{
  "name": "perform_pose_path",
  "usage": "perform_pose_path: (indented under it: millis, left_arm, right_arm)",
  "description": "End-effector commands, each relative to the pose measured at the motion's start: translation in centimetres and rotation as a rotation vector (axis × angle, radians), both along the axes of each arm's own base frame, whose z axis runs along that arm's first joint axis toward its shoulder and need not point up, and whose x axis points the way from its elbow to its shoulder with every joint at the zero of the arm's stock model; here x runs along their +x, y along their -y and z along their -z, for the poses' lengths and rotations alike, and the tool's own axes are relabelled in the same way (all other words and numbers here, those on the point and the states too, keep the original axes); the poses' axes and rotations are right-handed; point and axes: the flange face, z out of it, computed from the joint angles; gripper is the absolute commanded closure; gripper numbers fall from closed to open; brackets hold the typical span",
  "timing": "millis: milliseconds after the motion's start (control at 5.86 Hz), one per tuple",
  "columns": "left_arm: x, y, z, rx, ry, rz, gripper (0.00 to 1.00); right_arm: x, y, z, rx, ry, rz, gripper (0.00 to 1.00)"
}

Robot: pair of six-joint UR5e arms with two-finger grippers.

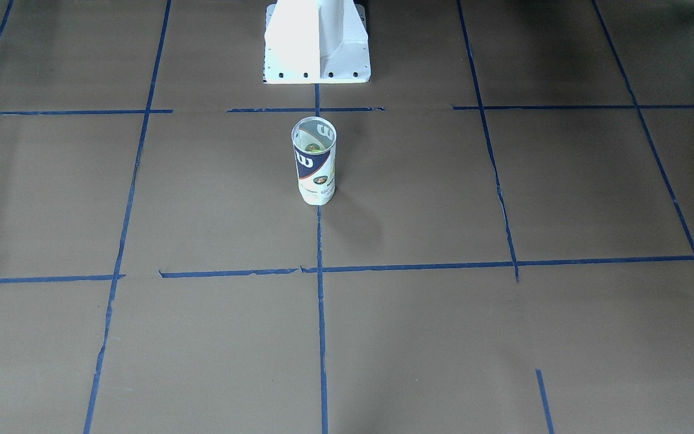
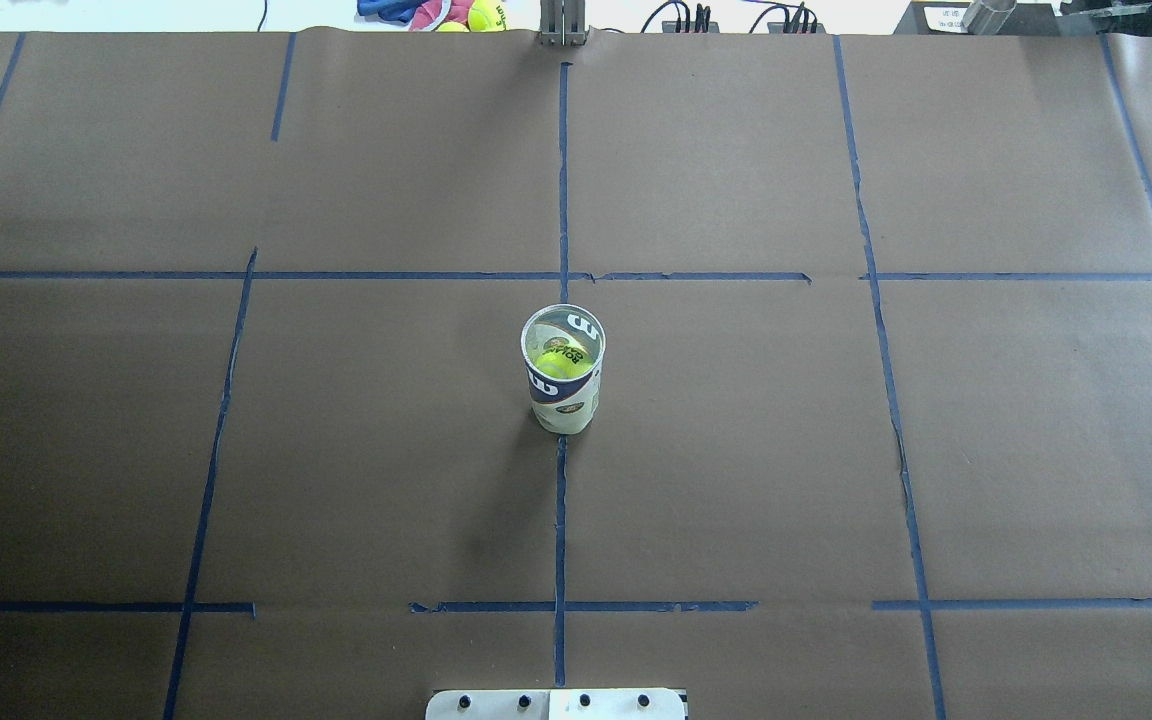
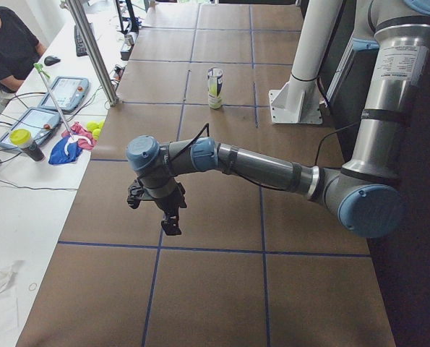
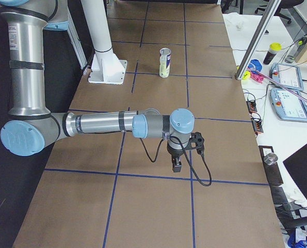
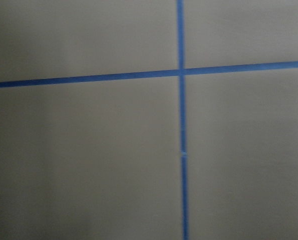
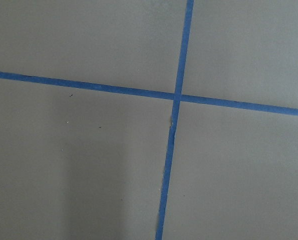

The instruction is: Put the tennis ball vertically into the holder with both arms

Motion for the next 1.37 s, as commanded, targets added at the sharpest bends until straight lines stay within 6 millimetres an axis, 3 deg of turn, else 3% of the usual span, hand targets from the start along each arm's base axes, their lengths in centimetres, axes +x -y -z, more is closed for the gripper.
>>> perform_pose_path:
  millis: [0,512,1024,1195]
  left_arm:
    - [0.2,-0.5,0.0,0.000,-0.047,0.008,0.00]
    - [0.0,-0.6,0.4,0.004,-0.037,0.009,0.00]
    - [-0.1,-0.9,-1.3,0.003,-0.035,0.011,0.00]
    - [-0.3,-2.4,-3.3,0.056,-0.011,0.009,0.00]
  right_arm:
    - [0.0,-0.3,-0.4,-0.007,-0.001,0.001,0.01]
    - [0.0,-0.3,-0.4,-0.007,-0.001,0.001,0.01]
    - [0.0,-0.3,-0.5,-0.011,-0.001,0.000,0.00]
    - [-0.1,-0.3,-0.5,-0.013,-0.001,-0.001,0.00]
